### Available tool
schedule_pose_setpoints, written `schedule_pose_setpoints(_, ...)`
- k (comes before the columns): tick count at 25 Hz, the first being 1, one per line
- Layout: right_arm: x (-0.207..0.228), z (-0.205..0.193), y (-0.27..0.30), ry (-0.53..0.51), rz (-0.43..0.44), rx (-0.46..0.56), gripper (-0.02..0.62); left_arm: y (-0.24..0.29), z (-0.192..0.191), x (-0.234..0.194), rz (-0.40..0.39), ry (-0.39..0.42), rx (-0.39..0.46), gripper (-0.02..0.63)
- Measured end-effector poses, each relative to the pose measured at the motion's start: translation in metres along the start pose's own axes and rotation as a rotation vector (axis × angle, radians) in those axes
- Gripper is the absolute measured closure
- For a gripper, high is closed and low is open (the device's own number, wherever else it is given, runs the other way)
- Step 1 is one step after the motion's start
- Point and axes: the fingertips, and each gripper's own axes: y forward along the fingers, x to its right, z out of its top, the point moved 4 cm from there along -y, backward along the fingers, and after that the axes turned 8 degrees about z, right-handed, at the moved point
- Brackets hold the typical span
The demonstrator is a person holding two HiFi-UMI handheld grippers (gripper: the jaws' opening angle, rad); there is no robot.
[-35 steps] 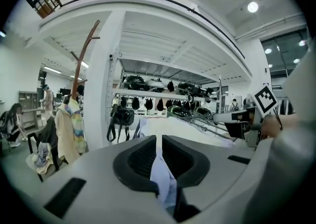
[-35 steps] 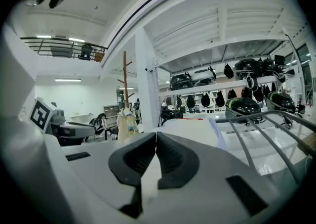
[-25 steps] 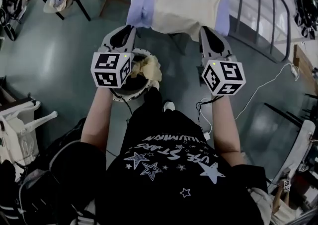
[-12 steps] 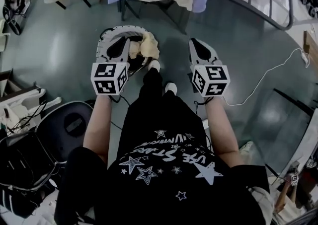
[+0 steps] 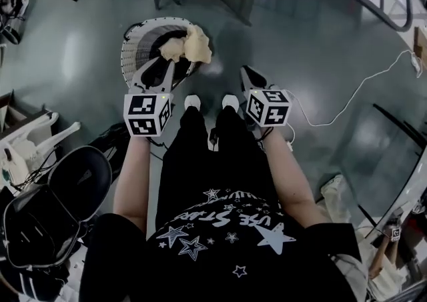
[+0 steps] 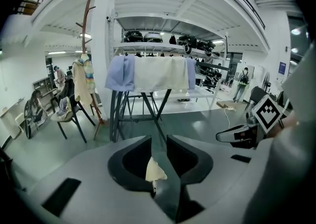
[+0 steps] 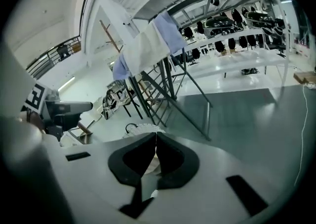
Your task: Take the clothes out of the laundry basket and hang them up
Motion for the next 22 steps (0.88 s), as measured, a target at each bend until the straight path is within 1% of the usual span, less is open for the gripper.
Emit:
schedule_pose_setpoints(4,-0.008,-0.027,0.022,-0.022,-0.015,-0.068,0.582,0.002,-0.018,-0.010,-0.021,-0.016,-0.008,0.494)
schedule_pose_setpoints(8,-0.012,-0.048,0.048,-0.009,-0.055,-0.099,0.581,0.002,-0.040,-0.029,-0.043,-0.007,-0.015,0.493)
schedule_pose_setpoints(10,-0.012,-0.063,0.065,0.013,-0.077,-0.114,0.581,0.005,-0.058,-0.040,-0.056,0.000,-0.036,0.492)
schedule_pose_setpoints(14,-0.004,-0.098,0.106,0.105,-0.095,-0.144,0.581,0.020,-0.099,-0.055,-0.070,0.011,-0.092,0.492)
schedule_pose_setpoints(15,-0.001,-0.107,0.115,0.110,-0.103,-0.158,0.581,0.024,-0.109,-0.058,-0.071,0.012,-0.103,0.492)
schedule_pose_setpoints(16,0.003,-0.117,0.124,0.096,-0.116,-0.179,0.581,0.029,-0.117,-0.060,-0.072,0.013,-0.112,0.492)
schedule_pose_setpoints(17,0.008,-0.125,0.133,0.058,-0.133,-0.205,0.580,0.034,-0.125,-0.061,-0.074,0.016,-0.119,0.492)
schedule_pose_setpoints(20,0.024,-0.145,0.163,-0.136,-0.185,-0.277,0.535,0.055,-0.145,-0.063,-0.086,0.023,-0.134,0.491)
schedule_pose_setpoints(22,0.033,-0.158,0.183,-0.241,-0.195,-0.311,0.525,0.070,-0.158,-0.063,-0.092,0.021,-0.140,0.491)
